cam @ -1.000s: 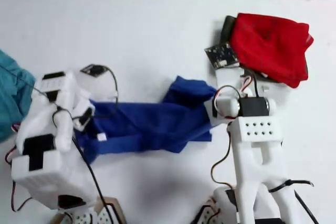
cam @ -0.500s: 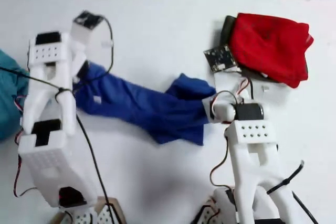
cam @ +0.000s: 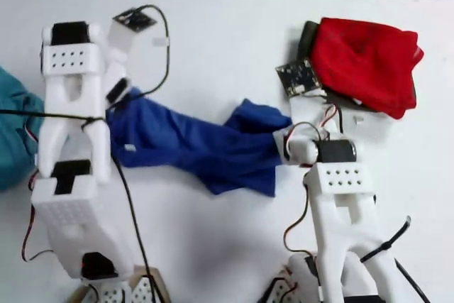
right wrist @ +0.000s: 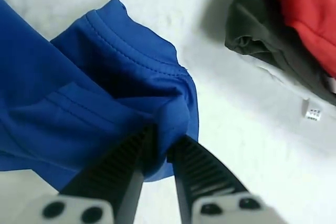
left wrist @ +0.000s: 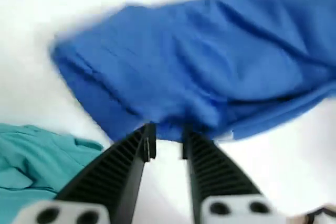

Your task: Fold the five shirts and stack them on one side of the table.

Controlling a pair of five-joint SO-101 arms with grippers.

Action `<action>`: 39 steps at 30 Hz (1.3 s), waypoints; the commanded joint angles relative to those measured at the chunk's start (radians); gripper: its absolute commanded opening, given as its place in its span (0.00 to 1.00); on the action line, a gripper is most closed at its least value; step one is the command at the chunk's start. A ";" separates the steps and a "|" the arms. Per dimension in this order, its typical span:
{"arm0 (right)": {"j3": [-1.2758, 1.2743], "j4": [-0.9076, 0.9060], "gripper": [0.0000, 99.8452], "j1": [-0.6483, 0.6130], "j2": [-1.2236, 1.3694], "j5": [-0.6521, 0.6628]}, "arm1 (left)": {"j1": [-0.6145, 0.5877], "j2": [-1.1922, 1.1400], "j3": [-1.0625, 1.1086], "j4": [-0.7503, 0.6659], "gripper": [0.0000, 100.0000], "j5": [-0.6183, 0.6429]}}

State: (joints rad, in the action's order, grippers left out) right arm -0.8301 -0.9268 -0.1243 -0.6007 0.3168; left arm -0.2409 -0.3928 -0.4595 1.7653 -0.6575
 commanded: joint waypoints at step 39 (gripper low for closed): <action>-0.175 0.111 0.02 0.001 -0.044 -0.002 | -0.120 0.325 0.783 -0.273 0.05 0.009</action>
State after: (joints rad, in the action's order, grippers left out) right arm -1.0096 -0.8332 -0.1243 -0.6007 0.3168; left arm -0.3391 -0.1534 0.3767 1.4753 -0.6391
